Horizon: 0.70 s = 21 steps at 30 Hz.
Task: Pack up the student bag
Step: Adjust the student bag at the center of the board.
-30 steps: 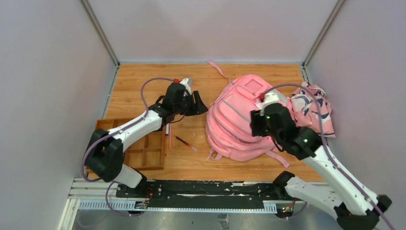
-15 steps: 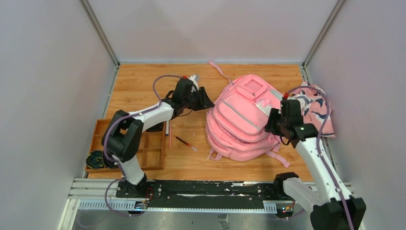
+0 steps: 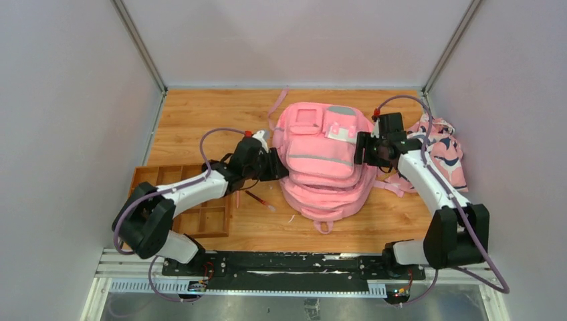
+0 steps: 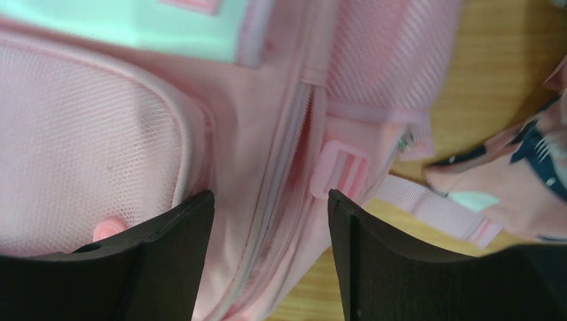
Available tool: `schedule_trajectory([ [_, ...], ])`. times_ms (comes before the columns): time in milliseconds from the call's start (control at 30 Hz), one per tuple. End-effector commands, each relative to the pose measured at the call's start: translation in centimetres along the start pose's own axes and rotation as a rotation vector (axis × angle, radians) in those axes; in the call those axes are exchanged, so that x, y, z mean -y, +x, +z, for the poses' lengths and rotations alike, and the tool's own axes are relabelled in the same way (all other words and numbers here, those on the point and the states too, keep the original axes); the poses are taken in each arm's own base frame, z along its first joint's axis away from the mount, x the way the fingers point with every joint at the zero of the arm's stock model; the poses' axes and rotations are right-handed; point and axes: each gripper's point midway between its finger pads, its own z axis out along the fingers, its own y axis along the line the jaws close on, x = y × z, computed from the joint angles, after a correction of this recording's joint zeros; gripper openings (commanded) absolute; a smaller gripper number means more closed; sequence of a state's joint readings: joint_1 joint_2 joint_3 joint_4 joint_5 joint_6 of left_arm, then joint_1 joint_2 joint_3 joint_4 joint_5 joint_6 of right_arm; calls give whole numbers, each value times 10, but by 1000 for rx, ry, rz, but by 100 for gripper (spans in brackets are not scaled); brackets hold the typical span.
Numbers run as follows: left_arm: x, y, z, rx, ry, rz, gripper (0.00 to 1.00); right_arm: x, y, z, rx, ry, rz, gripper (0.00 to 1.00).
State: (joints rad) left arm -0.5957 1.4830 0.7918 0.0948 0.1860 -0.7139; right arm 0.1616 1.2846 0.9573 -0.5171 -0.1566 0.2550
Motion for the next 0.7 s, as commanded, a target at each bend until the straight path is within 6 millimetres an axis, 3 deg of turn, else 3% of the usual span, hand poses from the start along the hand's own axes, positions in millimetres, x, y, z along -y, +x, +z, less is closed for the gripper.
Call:
schedule_trajectory([
  [0, 49, 54, -27, -104, 154, 25, 48, -29, -57, 9, 104, -68, -93, 73],
  [67, 67, 69, -40, -121, 198, 45, 49, -19, -71, 14, 97, 2, -113, 76],
  [133, 80, 71, -52, -124, 226, 77, 49, -19, -80, 16, 78, 18, -123, 77],
  [267, 70, 58, -80, -96, 134, 205, 52, -27, -104, -6, 142, 8, -131, 77],
  [367, 54, 36, -96, -20, 22, 286, 53, -28, -107, -26, 191, 12, -125, 78],
  [500, 45, 20, -100, 18, -67, 326, 56, -40, -85, -54, 228, -41, -89, 78],
  [667, 48, 12, -93, 22, -76, 297, 58, -79, -22, -81, 255, -112, -133, 76],
])
